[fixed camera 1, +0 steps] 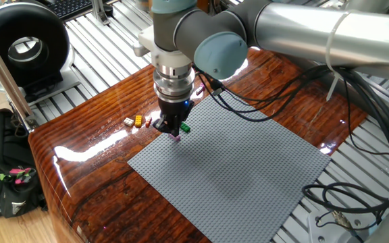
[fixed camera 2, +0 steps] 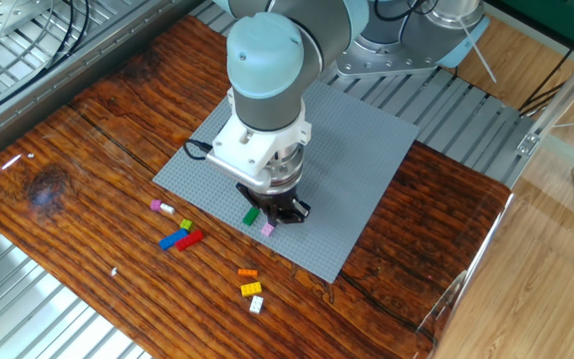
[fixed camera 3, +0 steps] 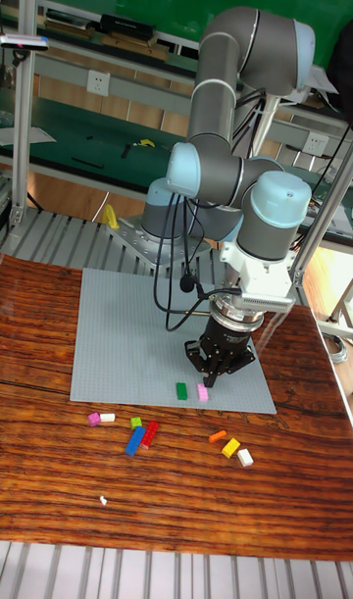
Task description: Build with small Lego blocks
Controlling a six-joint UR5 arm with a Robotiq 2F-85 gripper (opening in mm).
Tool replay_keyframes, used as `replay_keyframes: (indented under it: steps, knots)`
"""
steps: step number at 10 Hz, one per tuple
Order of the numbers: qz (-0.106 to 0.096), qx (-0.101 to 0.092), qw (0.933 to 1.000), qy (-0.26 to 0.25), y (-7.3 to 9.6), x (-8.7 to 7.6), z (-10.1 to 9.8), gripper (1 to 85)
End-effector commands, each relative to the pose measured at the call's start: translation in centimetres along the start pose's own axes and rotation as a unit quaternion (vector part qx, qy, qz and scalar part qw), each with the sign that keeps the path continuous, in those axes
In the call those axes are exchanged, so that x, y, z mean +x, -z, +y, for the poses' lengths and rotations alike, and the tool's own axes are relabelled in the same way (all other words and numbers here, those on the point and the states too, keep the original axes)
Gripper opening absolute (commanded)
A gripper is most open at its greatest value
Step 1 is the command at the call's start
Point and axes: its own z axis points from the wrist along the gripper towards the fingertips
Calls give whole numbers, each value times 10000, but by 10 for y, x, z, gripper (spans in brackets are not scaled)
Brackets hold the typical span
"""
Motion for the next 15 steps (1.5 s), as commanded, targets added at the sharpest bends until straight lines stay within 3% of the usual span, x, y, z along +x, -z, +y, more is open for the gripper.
replay_keyframes:
  steps: [1, 15]
  knots:
    - [-15, -28, 9998, -215, 0, -2, 5, 20]
    - [-89, 9, 9998, -191, -9, -6, -5, 20]
